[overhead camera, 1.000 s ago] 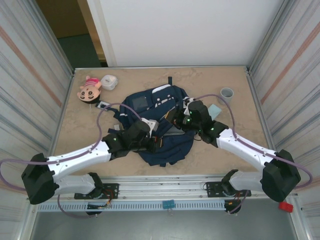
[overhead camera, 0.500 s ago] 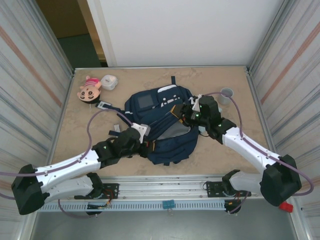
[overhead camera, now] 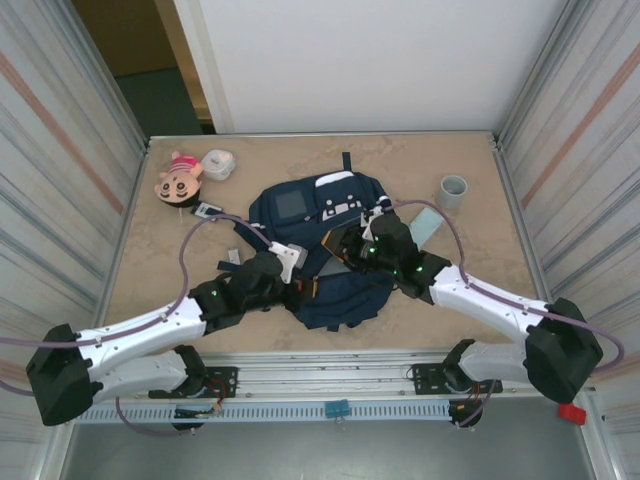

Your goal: Pack books, pencil case, and school supplies into a backpack

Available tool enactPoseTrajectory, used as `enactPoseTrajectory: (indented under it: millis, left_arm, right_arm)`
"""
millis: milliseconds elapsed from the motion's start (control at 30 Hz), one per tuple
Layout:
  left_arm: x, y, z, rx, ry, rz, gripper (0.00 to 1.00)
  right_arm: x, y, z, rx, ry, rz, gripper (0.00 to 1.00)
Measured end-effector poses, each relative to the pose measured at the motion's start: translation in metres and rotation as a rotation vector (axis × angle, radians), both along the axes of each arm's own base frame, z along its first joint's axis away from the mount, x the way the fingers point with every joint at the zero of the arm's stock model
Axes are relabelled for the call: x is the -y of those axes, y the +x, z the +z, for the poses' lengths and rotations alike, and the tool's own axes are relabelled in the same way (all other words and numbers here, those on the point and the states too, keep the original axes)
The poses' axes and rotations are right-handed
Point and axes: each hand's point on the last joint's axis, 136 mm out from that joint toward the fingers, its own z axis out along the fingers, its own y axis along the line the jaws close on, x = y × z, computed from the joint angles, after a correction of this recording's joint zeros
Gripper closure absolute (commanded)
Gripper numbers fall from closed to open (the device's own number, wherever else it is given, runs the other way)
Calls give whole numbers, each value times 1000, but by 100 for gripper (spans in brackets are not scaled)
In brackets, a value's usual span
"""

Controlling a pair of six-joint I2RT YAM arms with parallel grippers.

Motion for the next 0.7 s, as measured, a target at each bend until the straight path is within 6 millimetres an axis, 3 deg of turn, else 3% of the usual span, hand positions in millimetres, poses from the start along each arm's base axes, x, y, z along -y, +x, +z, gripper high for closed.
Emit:
enactPoseTrajectory:
  millis: [167, 267, 433, 600, 700]
  left_arm:
    - [-14, 6, 4, 19, 15, 54, 100]
    - [-30, 16, 11, 29, 9, 108, 100]
    - [-66, 40, 17, 54, 8, 231, 100]
    - [-96, 68, 17, 81, 30, 324, 100]
    - [-116, 87, 5, 68, 71, 381, 100]
  right_arm:
    - [5, 6, 2, -9, -7, 25, 97]
    - [14, 18, 24, 13, 5, 60, 97]
    - [25, 30, 79, 83, 27, 134, 97]
    - [29, 26, 99, 82, 44, 214, 97]
    - [27, 23, 107, 73, 64, 258, 97]
